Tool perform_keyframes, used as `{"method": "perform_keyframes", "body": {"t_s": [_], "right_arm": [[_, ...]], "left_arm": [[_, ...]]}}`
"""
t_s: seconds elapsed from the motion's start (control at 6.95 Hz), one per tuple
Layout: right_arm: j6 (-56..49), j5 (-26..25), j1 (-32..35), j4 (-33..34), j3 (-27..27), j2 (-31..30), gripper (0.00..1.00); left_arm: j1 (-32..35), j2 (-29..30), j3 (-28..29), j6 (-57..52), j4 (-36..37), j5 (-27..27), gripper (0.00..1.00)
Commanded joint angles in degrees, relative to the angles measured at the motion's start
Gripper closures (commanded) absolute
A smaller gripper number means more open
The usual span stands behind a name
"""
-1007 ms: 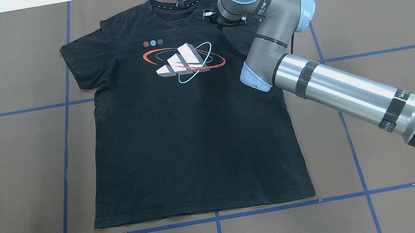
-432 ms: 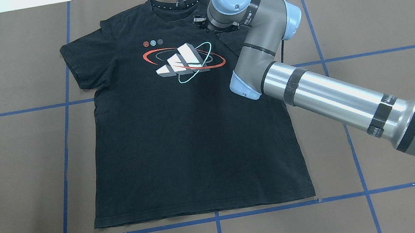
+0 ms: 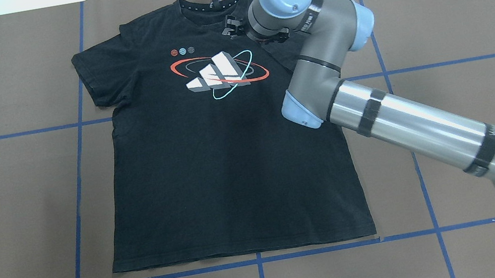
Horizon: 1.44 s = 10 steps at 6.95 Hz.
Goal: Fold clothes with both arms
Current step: 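Grasp the sleeve with right gripper while left arm reaches the other shoulder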
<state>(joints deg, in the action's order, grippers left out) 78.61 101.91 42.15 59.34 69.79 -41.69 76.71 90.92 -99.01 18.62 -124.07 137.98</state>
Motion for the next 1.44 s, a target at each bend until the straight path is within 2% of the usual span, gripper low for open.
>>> {"method": "perform_keyframes", "body": {"t_s": [0.0,0.14,0.29,0.43,0.58,0.72,0.86,1.01,1.15,1.29], "right_arm": [[0.2,8.3,0.7,2.9,18.1,-12.1,0.0],[0.2,8.4,0.7,2.9,23.4,-16.0,0.0],[0.2,8.5,0.8,3.0,27.9,-19.1,0.0],[0.4,8.5,0.8,3.1,31.8,-21.8,0.0],[0.3,8.7,0.8,3.0,33.4,-24.1,0.0],[0.4,8.5,0.6,3.1,32.9,-24.1,0.0],[0.1,8.5,0.2,3.1,32.6,-23.9,0.0],[0.3,8.5,0.2,3.0,32.7,-24.0,0.0],[0.4,8.1,0.1,3.0,32.7,-23.9,0.0],[0.4,8.1,0.1,3.0,32.6,-24.0,0.0]], "left_arm": [[-6.6,9.8,7.9,4.6,0.1,0.0,0.01],[-8.4,13.6,13.0,6.6,-0.4,0.1,0.01],[-9.1,20.0,20.9,7.5,-1.0,0.0,0.01],[-12.1,26.8,30.7,8.1,-6.2,-3.0,0.01],[-14.7,29.7,39.0,11.7,-16.7,-12.3,0.02],[-14.9,30.7,42.6,13.0,-21.2,-13.2,0.03],[-15.6,32.6,45.0,14.4,-21.9,-13.6,0.04],[-16.8,35.5,51.4,17.6,-27.8,-13.9,0.06],[-16.9,38.2,56.8,18.8,-31.5,-13.4,0.11],[-16.9,39.5,57.9,22.1,-31.5,-13.1,0.21]]}}
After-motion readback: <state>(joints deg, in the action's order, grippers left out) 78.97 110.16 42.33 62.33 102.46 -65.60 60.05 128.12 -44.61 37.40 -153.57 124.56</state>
